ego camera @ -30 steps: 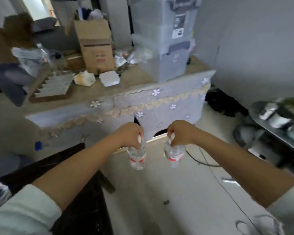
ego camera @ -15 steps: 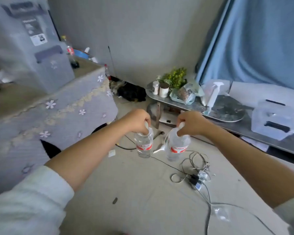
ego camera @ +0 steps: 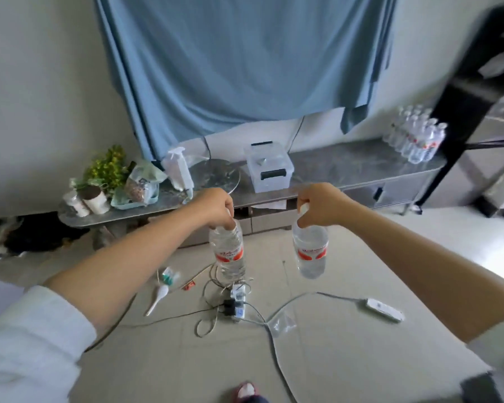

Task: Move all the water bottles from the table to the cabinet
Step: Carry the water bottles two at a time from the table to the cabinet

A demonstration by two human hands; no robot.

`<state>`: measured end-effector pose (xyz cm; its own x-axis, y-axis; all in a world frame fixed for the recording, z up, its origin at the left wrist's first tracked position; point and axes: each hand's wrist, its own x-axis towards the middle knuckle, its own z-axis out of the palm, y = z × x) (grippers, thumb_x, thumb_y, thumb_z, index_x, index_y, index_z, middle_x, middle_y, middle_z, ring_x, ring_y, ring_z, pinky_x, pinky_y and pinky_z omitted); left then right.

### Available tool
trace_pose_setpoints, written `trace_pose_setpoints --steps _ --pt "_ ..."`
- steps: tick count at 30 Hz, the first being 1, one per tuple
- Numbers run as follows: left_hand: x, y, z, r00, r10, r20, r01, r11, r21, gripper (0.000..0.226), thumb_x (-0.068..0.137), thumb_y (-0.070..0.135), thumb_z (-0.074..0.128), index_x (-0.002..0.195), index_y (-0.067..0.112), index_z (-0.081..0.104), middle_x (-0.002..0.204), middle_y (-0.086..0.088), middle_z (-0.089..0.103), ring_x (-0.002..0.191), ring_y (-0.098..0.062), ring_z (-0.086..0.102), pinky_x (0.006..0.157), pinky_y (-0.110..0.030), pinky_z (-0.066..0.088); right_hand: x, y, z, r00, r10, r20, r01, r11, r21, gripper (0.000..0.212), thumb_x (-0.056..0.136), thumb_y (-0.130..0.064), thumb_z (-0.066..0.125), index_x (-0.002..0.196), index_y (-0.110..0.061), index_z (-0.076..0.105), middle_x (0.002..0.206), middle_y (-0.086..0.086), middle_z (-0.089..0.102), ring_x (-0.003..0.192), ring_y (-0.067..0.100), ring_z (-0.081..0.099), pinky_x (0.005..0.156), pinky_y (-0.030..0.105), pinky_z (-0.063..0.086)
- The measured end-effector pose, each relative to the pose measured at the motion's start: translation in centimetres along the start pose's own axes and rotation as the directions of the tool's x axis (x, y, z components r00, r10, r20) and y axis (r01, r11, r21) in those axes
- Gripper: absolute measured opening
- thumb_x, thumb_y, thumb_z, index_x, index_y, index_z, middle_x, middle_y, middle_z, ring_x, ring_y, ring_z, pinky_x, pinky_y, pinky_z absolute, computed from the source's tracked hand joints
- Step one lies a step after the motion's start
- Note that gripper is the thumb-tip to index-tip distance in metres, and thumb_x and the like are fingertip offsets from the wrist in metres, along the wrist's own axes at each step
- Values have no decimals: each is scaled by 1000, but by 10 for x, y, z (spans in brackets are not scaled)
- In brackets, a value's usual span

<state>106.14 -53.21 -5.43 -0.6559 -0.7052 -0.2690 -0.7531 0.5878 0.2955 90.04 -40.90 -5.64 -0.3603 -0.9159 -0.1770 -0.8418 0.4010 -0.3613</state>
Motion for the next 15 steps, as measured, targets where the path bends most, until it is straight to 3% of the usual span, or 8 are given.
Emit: trace_pose_setpoints --steps 3,5,9,15 --pt "41 48 4 995 92 24 -91 996 -12 14 77 9 68 90 12 68 94 -4 62 73 -14 55 55 -21 41 0 54 -19 988 144 -50 -141 989 48 33 78 -22 69 108 -9 63 98 6 56 86 19 49 68 23 40" --pt "69 78 7 989 144 26 -144 990 -14 17 76 9 69 93 9 70 103 -7 66 80 -15 54 66 -24 43 1 86 -30 975 211 -75 -206 976 70 32 77 -22 69 105 -9 65 98 7 58 85 19 50 66 23 40" --pt "121 133 8 974 226 26 -224 973 -54 22 77 10 69 99 8 69 96 -6 63 81 -15 52 52 -19 38 16 141 -51 941 321 -108 -308 944 119 24 75 -18 69 96 -9 66 92 5 52 83 20 49 57 22 39" --pt "213 207 3 933 346 98 -344 938 -36 21 77 9 67 98 8 68 97 -8 65 72 -16 54 50 -18 39 60 213 -86 910 403 -94 -392 913 115 25 73 -17 72 95 -8 68 88 3 55 81 19 51 57 21 39"
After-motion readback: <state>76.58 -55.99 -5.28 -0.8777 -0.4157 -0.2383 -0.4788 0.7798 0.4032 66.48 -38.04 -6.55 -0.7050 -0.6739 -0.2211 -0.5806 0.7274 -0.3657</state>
